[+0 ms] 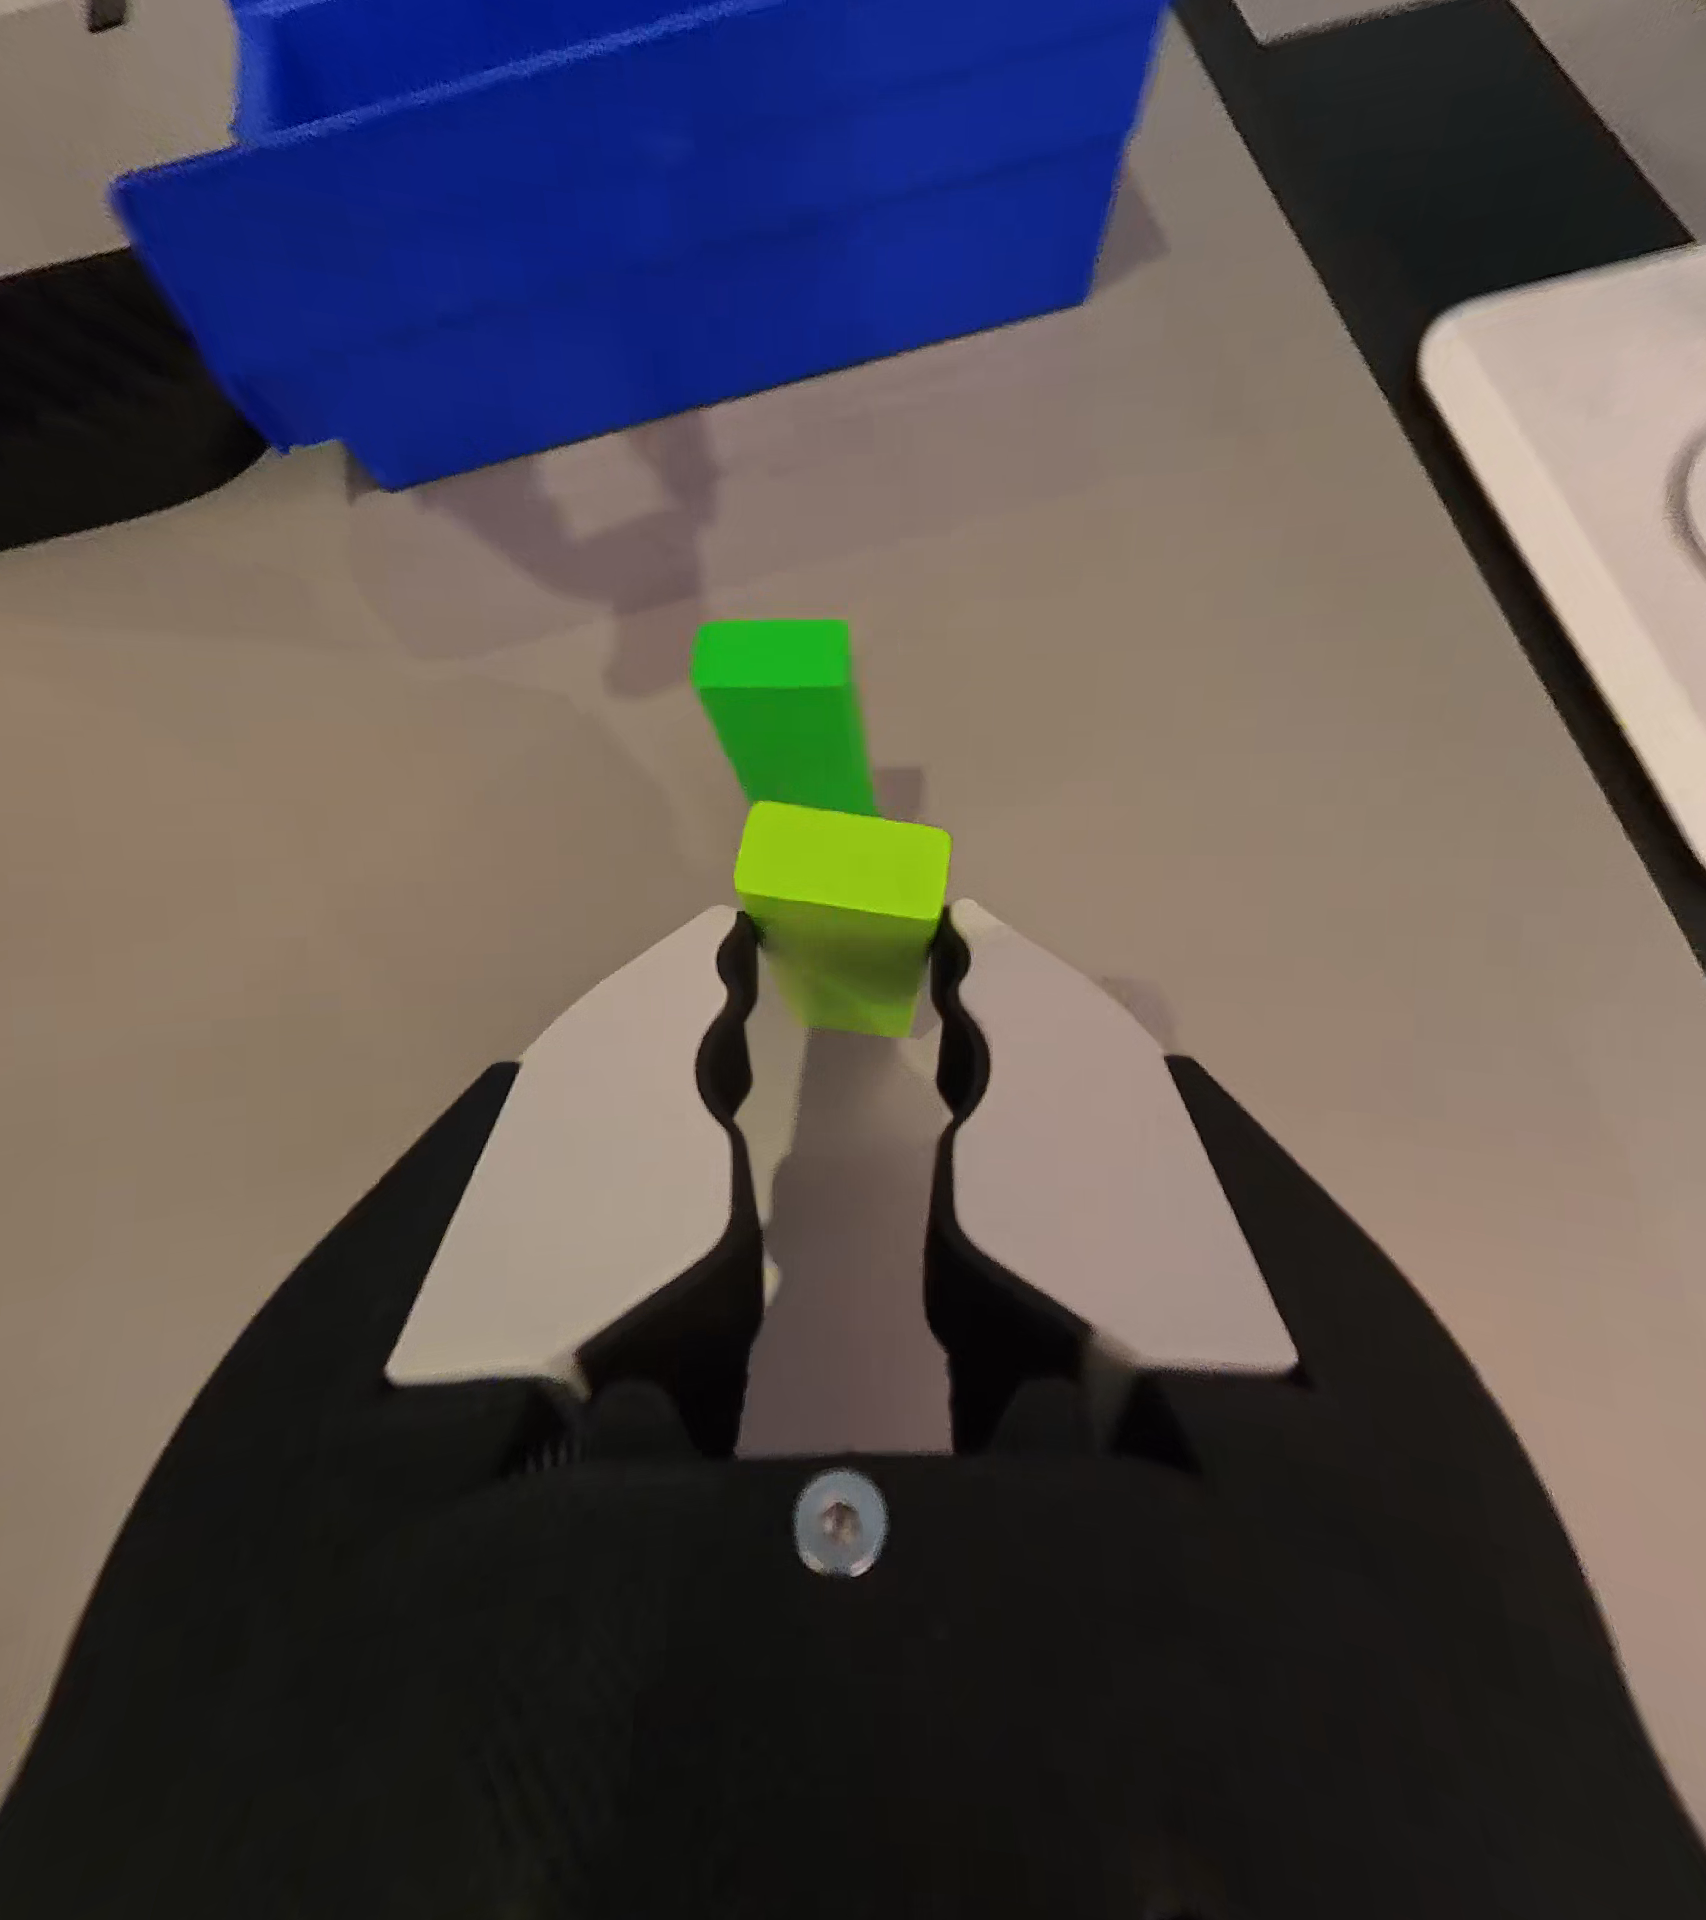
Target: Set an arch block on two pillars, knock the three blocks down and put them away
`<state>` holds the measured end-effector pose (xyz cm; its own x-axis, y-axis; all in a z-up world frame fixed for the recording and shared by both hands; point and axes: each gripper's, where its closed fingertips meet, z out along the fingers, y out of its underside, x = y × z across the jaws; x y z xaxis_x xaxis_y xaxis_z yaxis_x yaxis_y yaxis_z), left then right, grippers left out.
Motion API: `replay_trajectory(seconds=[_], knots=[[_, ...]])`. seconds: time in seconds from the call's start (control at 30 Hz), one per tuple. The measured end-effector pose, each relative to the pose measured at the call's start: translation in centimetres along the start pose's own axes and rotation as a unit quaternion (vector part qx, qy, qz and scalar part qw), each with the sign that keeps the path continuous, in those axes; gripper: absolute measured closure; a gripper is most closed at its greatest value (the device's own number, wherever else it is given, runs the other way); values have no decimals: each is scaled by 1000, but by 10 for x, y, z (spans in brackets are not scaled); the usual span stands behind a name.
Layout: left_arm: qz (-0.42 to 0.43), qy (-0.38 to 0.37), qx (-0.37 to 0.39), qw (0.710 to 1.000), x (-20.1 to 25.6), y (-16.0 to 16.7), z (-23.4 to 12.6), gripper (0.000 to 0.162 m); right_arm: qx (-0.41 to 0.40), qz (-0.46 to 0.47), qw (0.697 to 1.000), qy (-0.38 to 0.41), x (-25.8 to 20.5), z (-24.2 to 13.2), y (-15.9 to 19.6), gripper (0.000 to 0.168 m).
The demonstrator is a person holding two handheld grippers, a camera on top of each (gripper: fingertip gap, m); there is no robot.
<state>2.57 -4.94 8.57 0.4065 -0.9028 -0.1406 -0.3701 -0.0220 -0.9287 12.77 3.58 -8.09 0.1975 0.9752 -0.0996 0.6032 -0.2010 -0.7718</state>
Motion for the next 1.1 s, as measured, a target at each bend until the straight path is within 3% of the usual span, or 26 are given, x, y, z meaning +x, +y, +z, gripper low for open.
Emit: replay_trajectory(seconds=[0.23, 0.6, 1.1], knots=[[6, 10, -6, 1000, 7, 0, 4, 126, -70, -64, 995, -27, 6, 12, 17, 135], [15, 24, -19, 999, 16, 2, 8, 126, -22, -98, 992, -81, 4, 8, 22, 135], [15, 29, -21, 999, 18, 2, 6, 126, -53, -121, 989, -72, 2, 4, 27, 135]])
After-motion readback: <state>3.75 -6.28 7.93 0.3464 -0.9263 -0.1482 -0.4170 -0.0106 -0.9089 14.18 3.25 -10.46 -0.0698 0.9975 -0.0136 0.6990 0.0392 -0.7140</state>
